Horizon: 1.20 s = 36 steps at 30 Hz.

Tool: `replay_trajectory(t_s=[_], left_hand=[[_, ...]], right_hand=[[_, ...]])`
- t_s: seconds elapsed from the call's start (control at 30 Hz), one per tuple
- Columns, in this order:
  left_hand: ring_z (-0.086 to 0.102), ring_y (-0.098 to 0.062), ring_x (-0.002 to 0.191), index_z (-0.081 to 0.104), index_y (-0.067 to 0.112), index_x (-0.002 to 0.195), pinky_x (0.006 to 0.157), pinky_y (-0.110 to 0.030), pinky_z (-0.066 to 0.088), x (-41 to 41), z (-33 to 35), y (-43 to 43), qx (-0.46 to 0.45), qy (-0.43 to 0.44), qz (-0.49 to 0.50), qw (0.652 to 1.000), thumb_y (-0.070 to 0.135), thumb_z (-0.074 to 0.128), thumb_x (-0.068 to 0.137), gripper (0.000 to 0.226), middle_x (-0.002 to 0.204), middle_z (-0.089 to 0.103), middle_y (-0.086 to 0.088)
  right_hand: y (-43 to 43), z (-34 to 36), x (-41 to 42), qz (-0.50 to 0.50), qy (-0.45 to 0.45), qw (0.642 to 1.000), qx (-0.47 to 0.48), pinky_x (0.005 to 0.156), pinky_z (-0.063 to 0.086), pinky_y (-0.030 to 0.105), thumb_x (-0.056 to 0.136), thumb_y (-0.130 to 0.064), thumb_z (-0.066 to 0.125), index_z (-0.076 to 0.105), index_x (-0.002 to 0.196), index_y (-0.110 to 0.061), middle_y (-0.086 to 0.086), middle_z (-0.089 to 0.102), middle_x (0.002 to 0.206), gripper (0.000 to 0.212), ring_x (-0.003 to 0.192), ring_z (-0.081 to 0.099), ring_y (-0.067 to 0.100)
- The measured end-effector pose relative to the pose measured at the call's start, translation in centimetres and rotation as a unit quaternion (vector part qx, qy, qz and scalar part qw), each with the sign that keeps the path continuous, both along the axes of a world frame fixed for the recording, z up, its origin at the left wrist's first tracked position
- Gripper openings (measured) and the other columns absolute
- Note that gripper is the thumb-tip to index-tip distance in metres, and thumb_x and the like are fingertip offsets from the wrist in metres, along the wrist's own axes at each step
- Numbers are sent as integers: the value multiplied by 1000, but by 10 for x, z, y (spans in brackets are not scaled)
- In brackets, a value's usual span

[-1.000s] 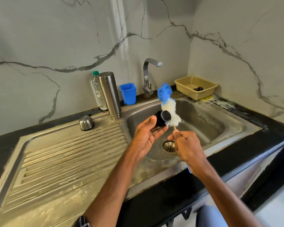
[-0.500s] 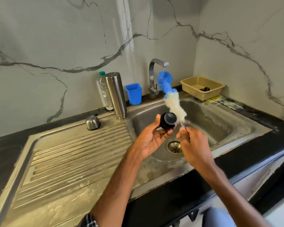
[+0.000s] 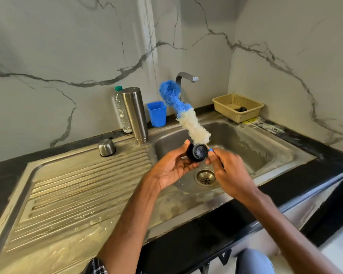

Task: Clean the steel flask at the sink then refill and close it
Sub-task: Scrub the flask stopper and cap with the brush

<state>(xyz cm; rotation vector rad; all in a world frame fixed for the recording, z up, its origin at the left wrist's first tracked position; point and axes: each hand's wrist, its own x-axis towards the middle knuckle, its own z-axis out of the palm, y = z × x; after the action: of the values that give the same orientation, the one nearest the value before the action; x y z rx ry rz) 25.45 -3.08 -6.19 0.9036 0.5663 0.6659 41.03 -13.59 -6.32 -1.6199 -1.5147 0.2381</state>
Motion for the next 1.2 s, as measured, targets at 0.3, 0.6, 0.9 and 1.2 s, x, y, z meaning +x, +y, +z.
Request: replay_trajectory(t_s=[0.3, 0.6, 0.9, 1.2], left_hand=[[75, -22, 96, 65, 7, 124, 87, -29, 60, 5, -9, 1, 193, 110, 55, 974, 24, 76, 88, 41, 111, 76, -14], [62, 7, 113, 63, 16, 135, 95, -17, 53, 7, -20, 7, 506, 213, 181, 816, 31, 83, 84, 58, 122, 70, 6], [66, -17, 101, 62, 19, 135, 92, -44, 57, 16, -26, -5, 609, 239, 164, 738, 41, 74, 90, 51, 113, 72, 4], [64, 9, 104, 62, 17, 136, 95, -19, 55, 6, -17, 3, 519, 236, 237, 787, 25, 83, 84, 57, 119, 71, 2]], right_hand=[[-1, 1, 7, -56, 21, 996, -60, 44, 32, 14, 106, -23, 44, 62, 79, -18, -10, 50, 57, 32, 45, 49, 1], [0, 18, -11, -141, -110, 972, -151, 60, 41, 33, 107, -32, 35, 53, 85, -12, 6, 59, 80, 35, 71, 60, 29], [13, 26, -8, -144, -106, 971, -159, 61, 41, 35, 103, -26, 46, 55, 88, -12, 5, 57, 79, 22, 69, 56, 29], [-5, -3, -4, -115, -38, 983, -135, 55, 40, 35, 104, -30, 40, 53, 73, -15, 5, 57, 67, 36, 61, 54, 27]])
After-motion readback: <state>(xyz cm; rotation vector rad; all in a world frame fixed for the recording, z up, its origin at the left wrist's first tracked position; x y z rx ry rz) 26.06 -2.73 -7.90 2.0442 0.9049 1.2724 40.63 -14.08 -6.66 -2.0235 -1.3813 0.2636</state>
